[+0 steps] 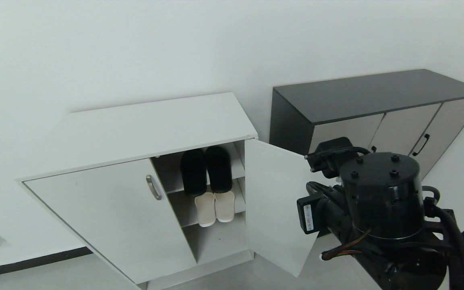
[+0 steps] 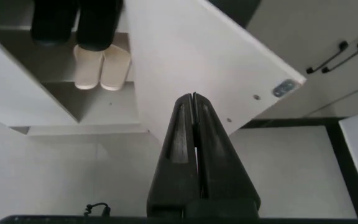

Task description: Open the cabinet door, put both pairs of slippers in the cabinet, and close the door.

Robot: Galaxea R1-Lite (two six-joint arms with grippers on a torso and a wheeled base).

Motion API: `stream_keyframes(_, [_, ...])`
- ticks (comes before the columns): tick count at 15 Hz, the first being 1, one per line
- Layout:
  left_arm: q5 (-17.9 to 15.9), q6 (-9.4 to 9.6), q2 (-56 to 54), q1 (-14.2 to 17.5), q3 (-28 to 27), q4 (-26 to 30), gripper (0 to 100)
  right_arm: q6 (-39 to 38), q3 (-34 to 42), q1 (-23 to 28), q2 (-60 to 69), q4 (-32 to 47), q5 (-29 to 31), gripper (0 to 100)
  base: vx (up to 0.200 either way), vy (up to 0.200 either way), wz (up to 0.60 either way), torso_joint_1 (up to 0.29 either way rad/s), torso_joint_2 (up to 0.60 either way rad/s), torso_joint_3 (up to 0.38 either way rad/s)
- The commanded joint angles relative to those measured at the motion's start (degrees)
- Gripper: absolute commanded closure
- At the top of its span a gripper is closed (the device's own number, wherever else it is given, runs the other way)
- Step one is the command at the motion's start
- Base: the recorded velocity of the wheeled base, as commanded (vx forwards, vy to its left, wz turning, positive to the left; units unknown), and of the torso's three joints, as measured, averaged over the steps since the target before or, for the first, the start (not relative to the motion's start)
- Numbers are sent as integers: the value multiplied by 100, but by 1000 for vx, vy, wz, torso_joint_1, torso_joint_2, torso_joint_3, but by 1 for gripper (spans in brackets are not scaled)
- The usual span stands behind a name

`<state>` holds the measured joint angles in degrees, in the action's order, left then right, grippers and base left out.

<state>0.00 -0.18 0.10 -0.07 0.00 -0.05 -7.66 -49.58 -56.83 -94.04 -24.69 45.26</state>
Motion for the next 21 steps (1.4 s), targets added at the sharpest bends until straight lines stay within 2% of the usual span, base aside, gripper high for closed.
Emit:
stream_keyframes(1, [0,1,-1,7,-9,-4,100,1,1,6,8,-1,0,100,0,0,0,0,0,0])
stream_keyframes(6, [0,1,-1,7,0,-4,100,10,-25,85,17,-1,0,100,-200,0,0,0,0,2])
stream_keyframes(9, [0,1,-1,7,-9,-4,100,133,-105,410,-9,-80,-26,100,0,0,0,0,0,0])
stream_keyframes(11, [0,1,-1,7,-9,-4,100,133,-474,1166,0,-151,-791,100,0,0,0,0,0,0])
stream_keyframes(13, [0,1,-1,7,0,-4,100,133,-667,1719,-44,-133,-1230,100,0,0,0,0,0,0])
stream_keyframes(16, [0,1,-1,7,0,-4,100,80,-983,2361,-361,-133,-1872,100,0,0,0,0,0,0])
stream_keyframes(17, [0,1,-1,7,-9,-4,100,80,-992,2379,-370,-133,-1890,100,0,0,0,0,0,0])
stream_keyframes(18, [0,1,-1,7,0,-4,100,1,-1221,2792,-642,-159,-2268,100,0,0,0,0,0,0])
stream_keyframes(21, [0,1,-1,7,-9,-4,100,-219,-1511,3170,-967,-142,-2654,100,0,0,0,0,0,0])
